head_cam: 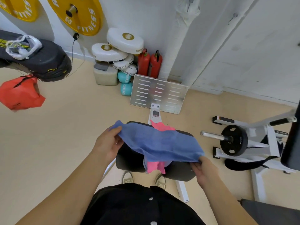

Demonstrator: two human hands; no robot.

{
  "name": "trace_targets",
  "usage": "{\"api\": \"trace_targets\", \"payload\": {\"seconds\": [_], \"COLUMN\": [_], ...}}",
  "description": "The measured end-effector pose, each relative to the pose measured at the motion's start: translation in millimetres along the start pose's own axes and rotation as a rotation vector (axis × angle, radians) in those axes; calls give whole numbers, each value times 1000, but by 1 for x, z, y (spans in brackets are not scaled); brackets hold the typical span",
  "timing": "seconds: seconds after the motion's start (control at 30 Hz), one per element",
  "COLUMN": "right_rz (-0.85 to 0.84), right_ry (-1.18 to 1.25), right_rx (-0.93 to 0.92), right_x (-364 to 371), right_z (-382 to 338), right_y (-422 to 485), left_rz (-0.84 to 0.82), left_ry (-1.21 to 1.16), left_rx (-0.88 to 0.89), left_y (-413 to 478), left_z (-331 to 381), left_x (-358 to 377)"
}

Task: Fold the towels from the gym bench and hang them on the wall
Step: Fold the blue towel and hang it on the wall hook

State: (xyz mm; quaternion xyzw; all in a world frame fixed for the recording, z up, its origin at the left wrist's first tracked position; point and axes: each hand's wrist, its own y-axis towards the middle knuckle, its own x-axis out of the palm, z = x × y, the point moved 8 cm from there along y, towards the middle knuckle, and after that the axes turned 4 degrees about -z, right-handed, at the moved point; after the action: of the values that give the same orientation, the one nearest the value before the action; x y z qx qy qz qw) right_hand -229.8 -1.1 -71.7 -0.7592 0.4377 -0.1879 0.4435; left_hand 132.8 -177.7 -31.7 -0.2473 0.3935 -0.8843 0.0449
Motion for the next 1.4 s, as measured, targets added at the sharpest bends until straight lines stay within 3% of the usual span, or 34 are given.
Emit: {"api": "trace_targets", "payload": {"seconds": [0.13, 0.2, 0.27, 0.33, 0.47, 0.63, 0.77, 0.93, 1.03, 1.13, 1.3, 1.4], "right_rz": [-181, -292, -397, -466, -530, -685, -639, -597, -525, -457, -609, -579], "right_ry": [-36, -100, -153, -202, -250, -147, -95, -66, -172, -255, -138, -86], "right_rx": [-118, -179, -200, -192, -145, -24, 15, 37, -20, 41, 336, 289], "right_x": [24, 36, 45, 53, 49, 51, 47, 53, 59, 64, 74, 76], "right_z": [-24, -31, -32, -31, -36, -39, -39, -38, -37, -29, -9, -15], "right_y": [-45, -62, -75, -84, -90, -95, -84, -67, -55, -45, -43, -38], "left_rz": [-49, -172, -271, -317, -199, -234, -103, -170, -126, -129, -205, -257], "left_ry": [501, 760, 861, 804, 746, 627, 751, 737, 714, 805, 842, 924], "left_rx": [121, 180, 152, 87, 34, -89, -29, -22, 4, 53, 80, 99], "left_y": [-24, -36, -43, -48, -47, -51, -48, -53, -54, -54, -58, -61], "left_z": [-22, -42, -71, -98, -114, -122, -119, -124, -120, -115, -105, -106], "left_x": [92, 137, 167, 182, 173, 160, 150, 148, 144, 146, 153, 154]}}
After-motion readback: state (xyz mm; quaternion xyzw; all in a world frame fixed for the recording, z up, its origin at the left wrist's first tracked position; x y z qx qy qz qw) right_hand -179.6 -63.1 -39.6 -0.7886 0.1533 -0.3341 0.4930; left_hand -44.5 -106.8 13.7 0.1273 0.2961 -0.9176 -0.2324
